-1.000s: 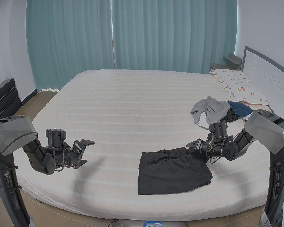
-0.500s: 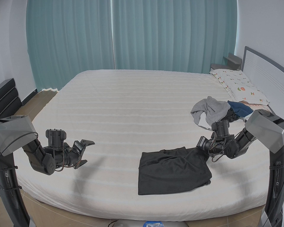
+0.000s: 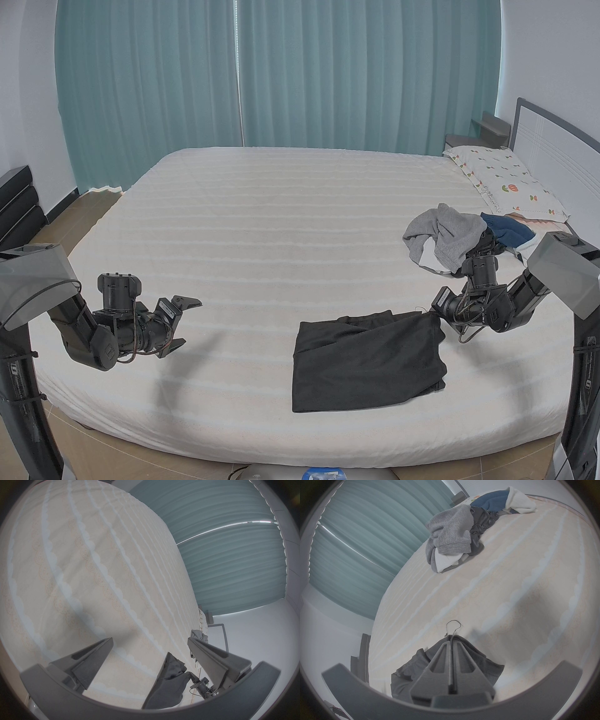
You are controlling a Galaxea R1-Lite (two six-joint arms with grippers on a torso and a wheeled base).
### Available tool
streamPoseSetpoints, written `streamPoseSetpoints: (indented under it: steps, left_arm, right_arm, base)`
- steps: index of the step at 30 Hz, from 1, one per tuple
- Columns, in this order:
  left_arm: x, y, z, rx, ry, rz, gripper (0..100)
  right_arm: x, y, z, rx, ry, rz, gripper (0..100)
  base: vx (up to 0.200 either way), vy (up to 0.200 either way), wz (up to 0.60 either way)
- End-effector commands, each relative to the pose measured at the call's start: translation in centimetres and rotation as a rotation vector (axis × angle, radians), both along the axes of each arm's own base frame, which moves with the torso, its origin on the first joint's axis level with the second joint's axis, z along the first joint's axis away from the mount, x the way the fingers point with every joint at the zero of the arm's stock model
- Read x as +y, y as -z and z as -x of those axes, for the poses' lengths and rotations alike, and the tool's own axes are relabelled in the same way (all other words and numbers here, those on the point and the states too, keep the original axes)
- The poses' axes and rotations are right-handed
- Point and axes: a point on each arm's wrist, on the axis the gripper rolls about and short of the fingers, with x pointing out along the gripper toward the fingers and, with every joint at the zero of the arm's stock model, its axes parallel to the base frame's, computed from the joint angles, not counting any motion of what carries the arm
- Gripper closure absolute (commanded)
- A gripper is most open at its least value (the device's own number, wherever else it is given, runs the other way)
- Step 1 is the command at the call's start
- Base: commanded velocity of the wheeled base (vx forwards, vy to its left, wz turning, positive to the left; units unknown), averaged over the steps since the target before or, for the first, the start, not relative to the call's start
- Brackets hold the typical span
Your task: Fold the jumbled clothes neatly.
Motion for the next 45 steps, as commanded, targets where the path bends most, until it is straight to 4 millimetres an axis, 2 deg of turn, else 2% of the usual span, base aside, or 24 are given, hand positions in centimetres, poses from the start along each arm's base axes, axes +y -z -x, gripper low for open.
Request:
streamPoseSetpoints:
  steps: [1, 6, 15, 16, 20, 21, 23, 24, 27, 28, 31, 34, 39, 45]
  left_arm:
    - [0.0, 0.0, 0.0, 0.001, 0.001, 0.000, 0]
    - [0.0, 0.0, 0.0, 0.001, 0.001, 0.000, 0]
    - [0.0, 0.0, 0.0, 0.001, 0.001, 0.000, 0]
    - [0.0, 0.0, 0.0, 0.001, 0.001, 0.000, 0]
    - [0.0, 0.0, 0.0, 0.001, 0.001, 0.000, 0]
    - [0.0, 0.0, 0.0, 0.001, 0.001, 0.000, 0]
    - [0.0, 0.0, 0.0, 0.001, 0.001, 0.000, 0]
    - [0.0, 0.0, 0.0, 0.001, 0.001, 0.000, 0]
    - [0.0, 0.0, 0.0, 0.001, 0.001, 0.000, 0]
    - [0.0, 0.0, 0.0, 0.001, 0.001, 0.000, 0]
    - [0.0, 0.0, 0.0, 0.001, 0.001, 0.000, 0]
    - [0.0, 0.0, 0.0, 0.001, 0.001, 0.000, 0]
    - [0.0, 0.0, 0.0, 0.001, 0.001, 0.000, 0]
    - [0.0, 0.0, 0.0, -0.001, 0.001, 0.000, 0]
  right_arm:
    - [-0.3, 0.3, 0.0, 0.012, 0.007, 0.000, 100]
    - [-1.3, 1.0, 0.3, 0.039, 0.029, 0.003, 100]
    - [-1.4, 1.6, 1.0, 0.087, 0.029, 0.011, 100]
    - [-1.4, 1.5, 1.0, 0.084, 0.029, 0.008, 0]
    - [-1.4, 0.4, 1.1, 0.055, 0.029, -0.003, 0]
    - [-1.3, -0.6, 1.4, 0.037, 0.022, -0.009, 0]
    - [-1.3, -1.2, 1.8, 0.030, 0.011, -0.017, 0]
    - [-1.3, -1.9, 2.7, 0.031, -0.020, -0.026, 0]
    - [-1.3, -2.1, 3.1, 0.035, -0.037, -0.029, 0]
    - [-1.4, -2.8, 5.4, 0.030, -0.164, -0.027, 0]
    - [-1.5, -2.2, 7.8, 0.048, -0.288, -0.038, 0]
    - [-1.5, -1.3, 9.4, 0.058, -0.381, -0.022, 0]
    - [-1.4, -0.3, 10.1, 0.064, -0.432, 0.003, 0]
    - [-1.1, -0.3, 10.1, 0.064, -0.442, 0.003, 0]
  base:
    - [0.000, 0.000, 0.00]
    - [0.000, 0.000, 0.00]
    - [0.000, 0.000, 0.00]
    - [0.000, 0.000, 0.00]
    - [0.000, 0.000, 0.00]
    - [0.000, 0.000, 0.00]
    - [0.000, 0.000, 0.00]
    - [0.000, 0.000, 0.00]
    - [0.000, 0.000, 0.00]
    - [0.000, 0.000, 0.00]
    - [0.000, 0.000, 0.00]
    - [0.000, 0.000, 0.00]
    - [0.000, 0.000, 0.00]
    - [0.000, 0.000, 0.00]
